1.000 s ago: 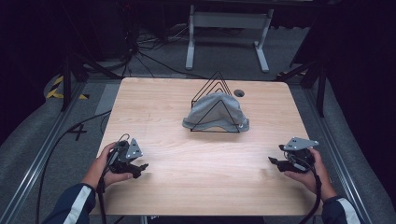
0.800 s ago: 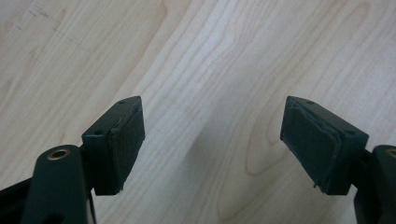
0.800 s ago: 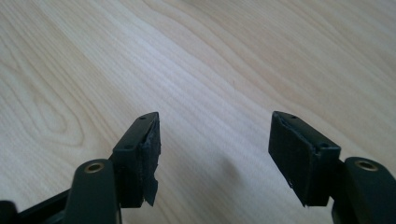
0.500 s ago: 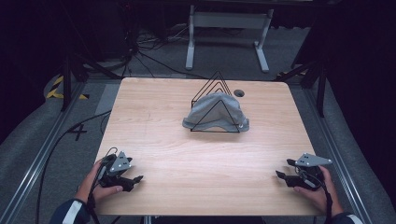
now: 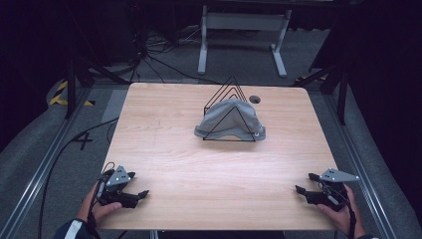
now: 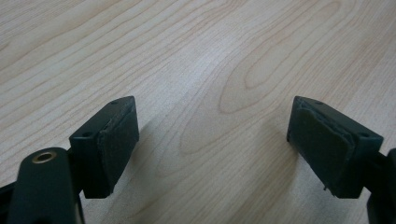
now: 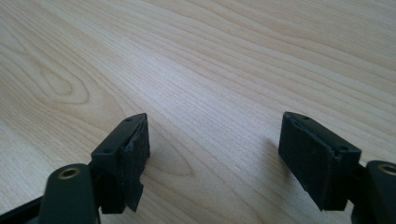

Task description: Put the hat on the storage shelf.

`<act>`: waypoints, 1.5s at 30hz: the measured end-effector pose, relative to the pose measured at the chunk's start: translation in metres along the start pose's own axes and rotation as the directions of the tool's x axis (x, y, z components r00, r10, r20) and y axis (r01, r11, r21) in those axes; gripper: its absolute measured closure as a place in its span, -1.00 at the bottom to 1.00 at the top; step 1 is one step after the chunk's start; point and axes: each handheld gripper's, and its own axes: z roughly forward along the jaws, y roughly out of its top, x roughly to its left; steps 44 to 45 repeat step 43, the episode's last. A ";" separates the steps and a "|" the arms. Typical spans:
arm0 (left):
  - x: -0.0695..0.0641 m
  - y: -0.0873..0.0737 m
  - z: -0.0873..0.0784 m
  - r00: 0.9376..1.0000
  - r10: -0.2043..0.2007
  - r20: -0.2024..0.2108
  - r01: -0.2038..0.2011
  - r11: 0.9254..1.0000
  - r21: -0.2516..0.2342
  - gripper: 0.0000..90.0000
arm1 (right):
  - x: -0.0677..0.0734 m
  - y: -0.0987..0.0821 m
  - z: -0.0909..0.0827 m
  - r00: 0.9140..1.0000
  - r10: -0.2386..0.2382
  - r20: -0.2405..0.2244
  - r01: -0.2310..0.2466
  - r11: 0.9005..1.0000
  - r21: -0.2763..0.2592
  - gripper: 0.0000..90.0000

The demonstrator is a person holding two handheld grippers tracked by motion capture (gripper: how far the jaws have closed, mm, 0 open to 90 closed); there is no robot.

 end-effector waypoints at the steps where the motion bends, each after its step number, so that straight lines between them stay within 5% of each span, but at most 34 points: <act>1: 0.001 0.000 0.000 1.000 0.014 -0.004 -0.014 1.000 0.001 -0.63 | 0.000 0.000 0.000 1.000 0.002 0.000 -0.002 1.000 -0.001 -0.45; 45: 0.000 0.001 0.002 1.000 -0.006 -0.009 0.006 1.000 -0.004 -0.69 | -0.001 -0.001 0.000 1.000 0.022 0.022 -0.022 1.000 0.001 -0.50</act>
